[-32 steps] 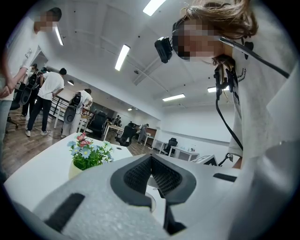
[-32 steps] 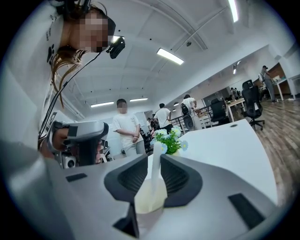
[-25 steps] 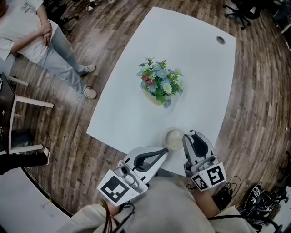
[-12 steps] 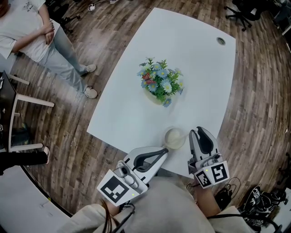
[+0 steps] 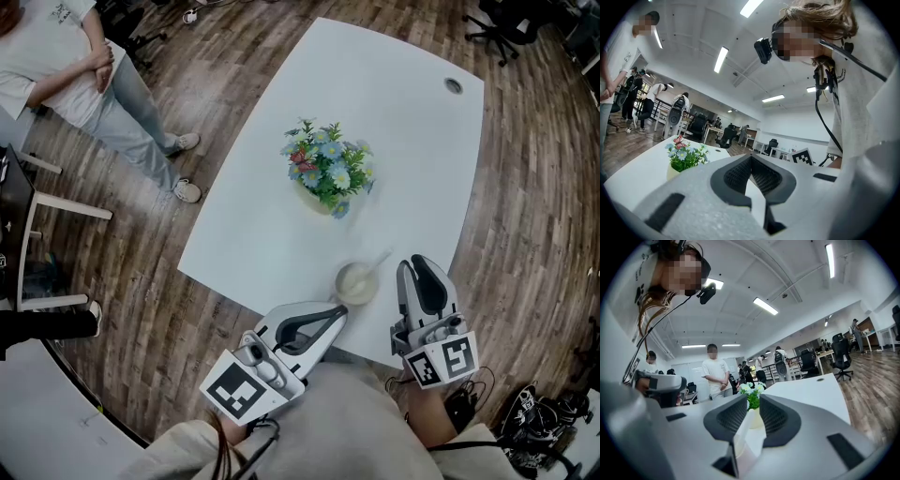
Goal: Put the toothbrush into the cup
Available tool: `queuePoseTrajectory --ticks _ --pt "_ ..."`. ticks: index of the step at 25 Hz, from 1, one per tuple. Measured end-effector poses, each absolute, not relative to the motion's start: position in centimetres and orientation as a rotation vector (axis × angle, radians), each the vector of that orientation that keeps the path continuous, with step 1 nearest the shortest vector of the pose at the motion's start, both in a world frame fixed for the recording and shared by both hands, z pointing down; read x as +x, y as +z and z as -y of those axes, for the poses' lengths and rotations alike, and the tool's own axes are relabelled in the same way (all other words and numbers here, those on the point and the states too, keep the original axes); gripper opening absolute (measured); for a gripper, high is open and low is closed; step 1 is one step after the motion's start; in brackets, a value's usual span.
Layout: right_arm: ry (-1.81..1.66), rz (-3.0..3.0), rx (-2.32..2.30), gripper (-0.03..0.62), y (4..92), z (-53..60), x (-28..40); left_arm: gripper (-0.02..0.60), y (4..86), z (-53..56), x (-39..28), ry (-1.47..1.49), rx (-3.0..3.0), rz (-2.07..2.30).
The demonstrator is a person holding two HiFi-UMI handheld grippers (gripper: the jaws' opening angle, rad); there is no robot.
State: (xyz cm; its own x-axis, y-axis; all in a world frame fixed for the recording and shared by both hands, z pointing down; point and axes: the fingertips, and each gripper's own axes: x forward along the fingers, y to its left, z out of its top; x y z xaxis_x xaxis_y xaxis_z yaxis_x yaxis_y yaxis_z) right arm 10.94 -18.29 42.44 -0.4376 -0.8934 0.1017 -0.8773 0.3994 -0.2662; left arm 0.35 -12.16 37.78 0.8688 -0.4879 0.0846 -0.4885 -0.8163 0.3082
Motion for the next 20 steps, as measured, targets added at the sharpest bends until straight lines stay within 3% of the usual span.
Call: queuePoseTrajectory --ticks 12,20 --pt "-0.406 -2.630 -1.563 0.077 40.5 16.6 9.1 0.008 36.6 11.4 0.7 -0.033 2.739 0.748" --pt "-0.371 -2.668 -1.489 0.035 38.1 14.3 7.3 0.008 35.4 10.4 0.4 -0.042 2.766 0.761"
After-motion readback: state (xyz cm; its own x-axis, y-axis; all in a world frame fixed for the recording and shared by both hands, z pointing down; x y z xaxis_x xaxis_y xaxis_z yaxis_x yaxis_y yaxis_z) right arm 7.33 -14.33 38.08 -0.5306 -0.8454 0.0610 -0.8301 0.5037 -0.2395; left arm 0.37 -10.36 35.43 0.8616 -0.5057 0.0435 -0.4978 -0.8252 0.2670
